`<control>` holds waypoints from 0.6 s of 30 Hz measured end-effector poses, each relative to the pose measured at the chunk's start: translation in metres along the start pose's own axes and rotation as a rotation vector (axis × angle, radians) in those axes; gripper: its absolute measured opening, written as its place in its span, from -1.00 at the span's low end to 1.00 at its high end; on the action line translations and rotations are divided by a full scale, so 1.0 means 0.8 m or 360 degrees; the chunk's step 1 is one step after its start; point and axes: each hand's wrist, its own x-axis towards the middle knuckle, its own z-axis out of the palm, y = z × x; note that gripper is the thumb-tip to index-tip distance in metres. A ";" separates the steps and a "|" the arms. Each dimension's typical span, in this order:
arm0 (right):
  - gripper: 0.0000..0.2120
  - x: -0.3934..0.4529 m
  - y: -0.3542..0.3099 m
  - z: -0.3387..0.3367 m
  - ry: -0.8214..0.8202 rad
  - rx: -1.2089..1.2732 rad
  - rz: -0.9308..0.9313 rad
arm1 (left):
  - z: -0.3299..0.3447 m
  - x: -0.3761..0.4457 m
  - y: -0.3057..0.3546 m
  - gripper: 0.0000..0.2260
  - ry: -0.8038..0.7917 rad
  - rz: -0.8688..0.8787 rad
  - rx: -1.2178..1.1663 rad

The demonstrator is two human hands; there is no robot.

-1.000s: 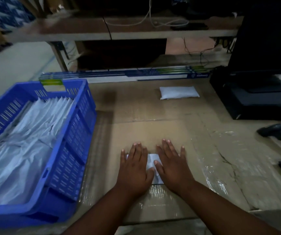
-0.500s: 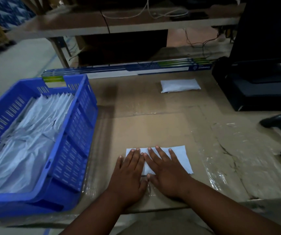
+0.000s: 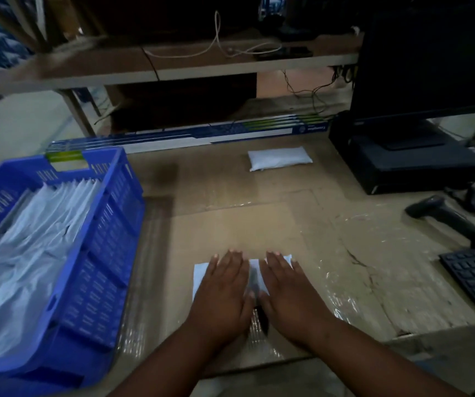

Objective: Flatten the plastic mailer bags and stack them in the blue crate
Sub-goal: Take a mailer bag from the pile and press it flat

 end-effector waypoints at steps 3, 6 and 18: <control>-0.33 0.028 -0.024 -0.004 -0.0056 0.0110 -0.0112 | 0.005 0.014 -0.020 -0.47 -0.0095 -0.0083 -0.0013; -0.35 0.036 -0.027 0.018 -0.0157 0.0153 -0.0203 | 0.030 -0.001 -0.036 -0.51 -0.0230 -0.0035 -0.0083; -0.11 0.018 0.027 -0.010 -0.0137 0.0028 0.0297 | -0.006 -0.038 -0.062 -0.26 -0.0354 -0.0655 0.0192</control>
